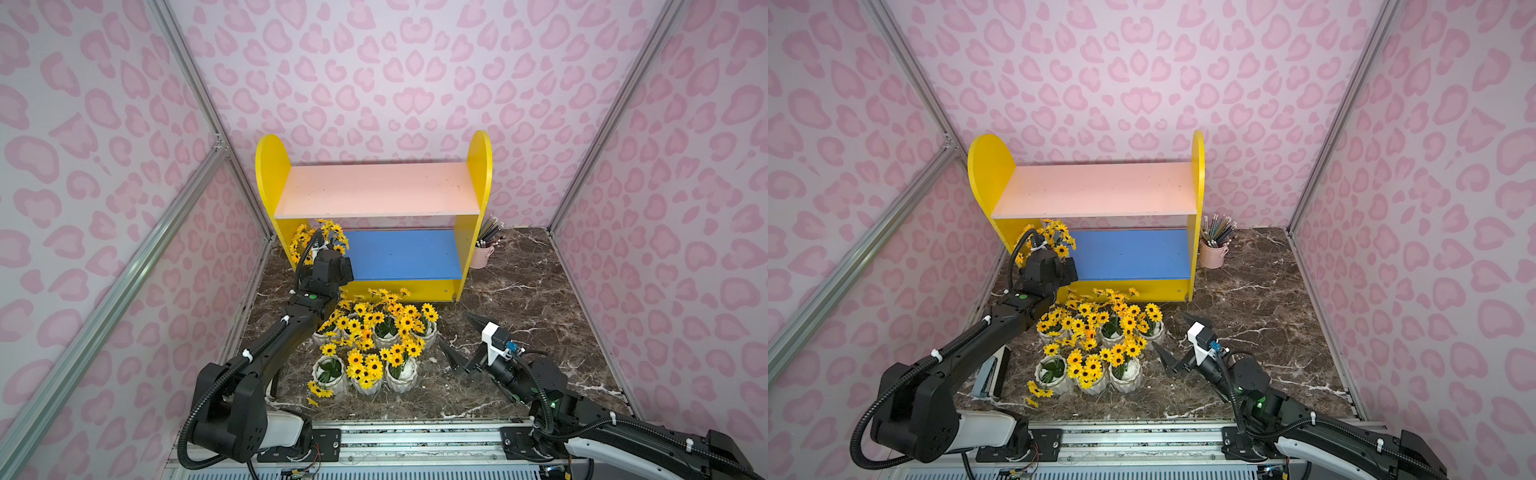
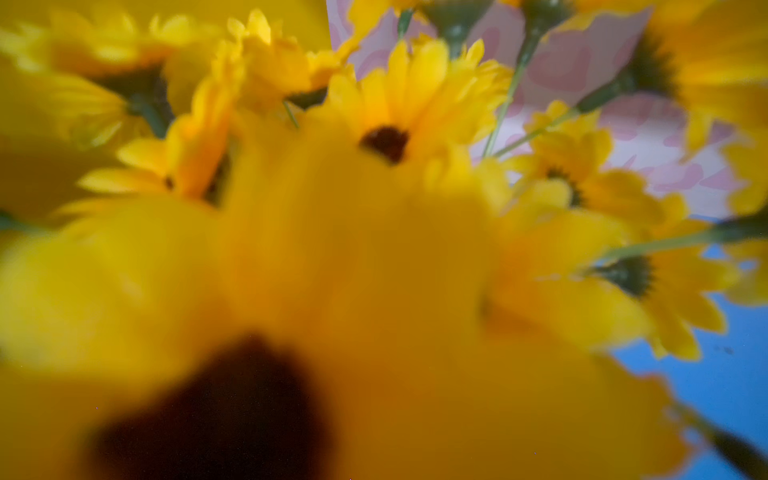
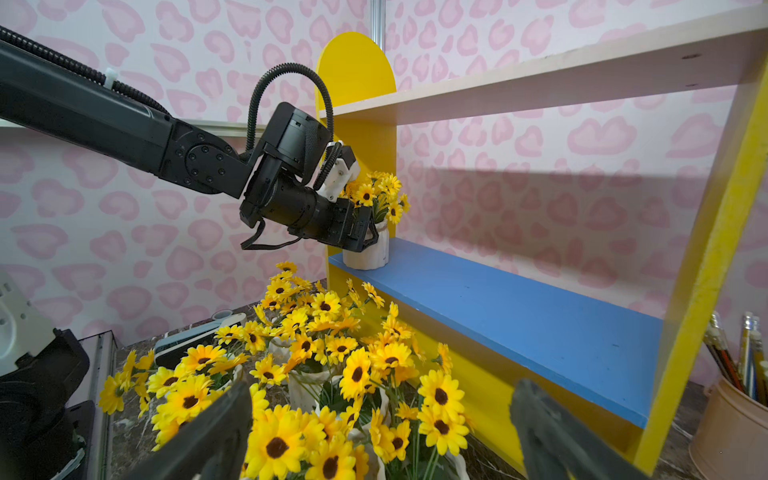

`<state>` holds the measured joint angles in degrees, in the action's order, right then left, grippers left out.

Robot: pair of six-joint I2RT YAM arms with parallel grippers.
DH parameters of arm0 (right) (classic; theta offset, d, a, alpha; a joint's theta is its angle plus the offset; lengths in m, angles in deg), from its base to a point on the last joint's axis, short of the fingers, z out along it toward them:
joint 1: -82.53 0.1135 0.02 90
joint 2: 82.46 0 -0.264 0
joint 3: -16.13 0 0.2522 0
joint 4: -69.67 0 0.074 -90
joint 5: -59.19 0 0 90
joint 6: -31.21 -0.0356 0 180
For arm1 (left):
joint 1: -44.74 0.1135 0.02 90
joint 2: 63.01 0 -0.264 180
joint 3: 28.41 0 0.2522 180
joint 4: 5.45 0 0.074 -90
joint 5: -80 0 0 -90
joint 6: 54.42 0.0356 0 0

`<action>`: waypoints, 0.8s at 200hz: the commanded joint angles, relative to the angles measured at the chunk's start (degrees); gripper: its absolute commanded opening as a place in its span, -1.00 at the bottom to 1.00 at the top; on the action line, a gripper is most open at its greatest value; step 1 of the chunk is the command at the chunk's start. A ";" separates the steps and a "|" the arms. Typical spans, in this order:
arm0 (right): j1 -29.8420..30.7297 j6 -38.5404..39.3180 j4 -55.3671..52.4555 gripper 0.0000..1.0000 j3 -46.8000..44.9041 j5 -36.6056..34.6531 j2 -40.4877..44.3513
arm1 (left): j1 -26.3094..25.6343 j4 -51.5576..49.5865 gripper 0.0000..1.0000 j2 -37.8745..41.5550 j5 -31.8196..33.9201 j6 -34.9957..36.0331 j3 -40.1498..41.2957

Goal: Take the sunflower pots off the shelves
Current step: Adjust the sunflower pot on the shelf.

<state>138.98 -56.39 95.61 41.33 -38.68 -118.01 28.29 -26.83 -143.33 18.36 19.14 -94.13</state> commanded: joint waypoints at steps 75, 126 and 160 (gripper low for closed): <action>-0.24 -0.63 1.91 0.96 -0.98 1.62 0.61 | 0.63 7.71 0.95 -5.24 -6.46 3.82 -0.73; -0.27 -0.55 1.86 0.95 -0.80 1.93 0.22 | 0.23 8.32 0.99 -5.56 -11.49 4.58 -0.31; -0.30 -0.46 1.78 0.94 -0.76 1.90 0.20 | -1.61 8.41 0.98 -5.83 -13.05 5.04 -0.52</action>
<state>138.70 -56.85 95.75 40.28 -37.11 -117.79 27.90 -21.06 -149.08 8.94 23.55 -94.46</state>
